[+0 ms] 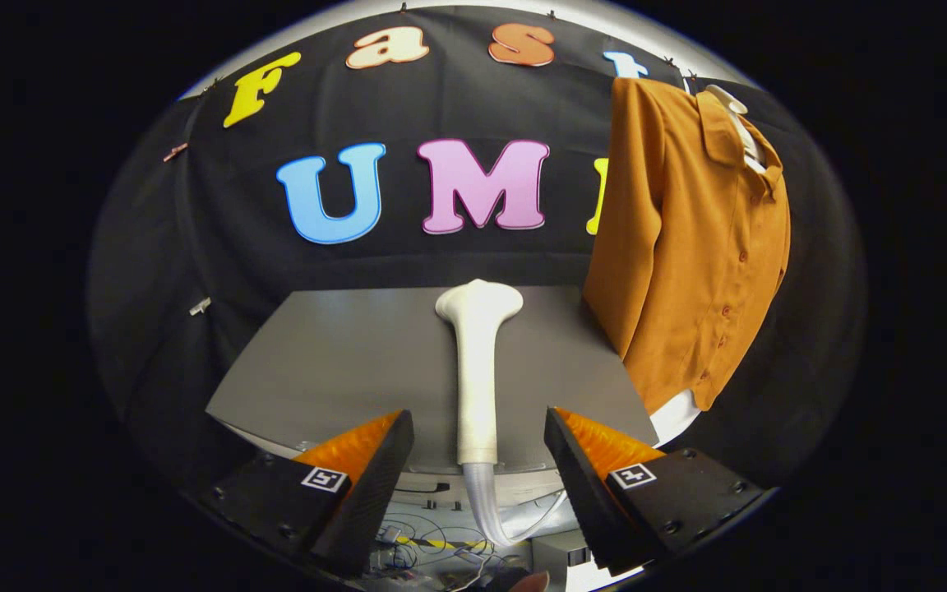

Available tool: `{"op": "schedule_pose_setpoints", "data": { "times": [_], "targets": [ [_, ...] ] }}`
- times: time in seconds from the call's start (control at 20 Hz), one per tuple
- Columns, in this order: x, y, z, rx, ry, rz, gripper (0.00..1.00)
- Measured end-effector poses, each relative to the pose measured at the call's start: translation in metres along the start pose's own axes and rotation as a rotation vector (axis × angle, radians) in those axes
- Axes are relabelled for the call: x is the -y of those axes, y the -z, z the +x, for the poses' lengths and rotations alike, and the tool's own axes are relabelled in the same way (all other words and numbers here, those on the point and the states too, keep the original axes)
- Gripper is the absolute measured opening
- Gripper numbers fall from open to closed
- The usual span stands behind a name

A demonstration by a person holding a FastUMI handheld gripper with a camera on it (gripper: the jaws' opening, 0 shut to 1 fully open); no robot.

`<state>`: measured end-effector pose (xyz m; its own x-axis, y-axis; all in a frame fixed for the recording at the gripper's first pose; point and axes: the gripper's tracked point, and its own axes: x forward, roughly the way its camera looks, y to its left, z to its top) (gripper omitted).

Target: Iron the clothes twice with a garment steamer, once on the left side and once on the right side.

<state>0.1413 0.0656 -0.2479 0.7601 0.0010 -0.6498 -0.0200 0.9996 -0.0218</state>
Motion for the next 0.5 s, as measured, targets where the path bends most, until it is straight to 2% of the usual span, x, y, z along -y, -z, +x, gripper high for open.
{"op": "schedule_pose_setpoints", "data": {
  "times": [0.2, 0.35, 0.45, 0.5],
  "targets": [
    [0.001, 0.015, 0.034, -0.069, 0.019, -0.002, 0.99],
    [0.001, 0.022, 0.055, -0.108, 0.031, 0.01, 0.87],
    [0.003, 0.023, 0.062, -0.1, 0.04, 0.037, 0.63],
    [-0.001, 0.018, 0.063, -0.09, 0.016, 0.044, 0.49]
  ]
}}
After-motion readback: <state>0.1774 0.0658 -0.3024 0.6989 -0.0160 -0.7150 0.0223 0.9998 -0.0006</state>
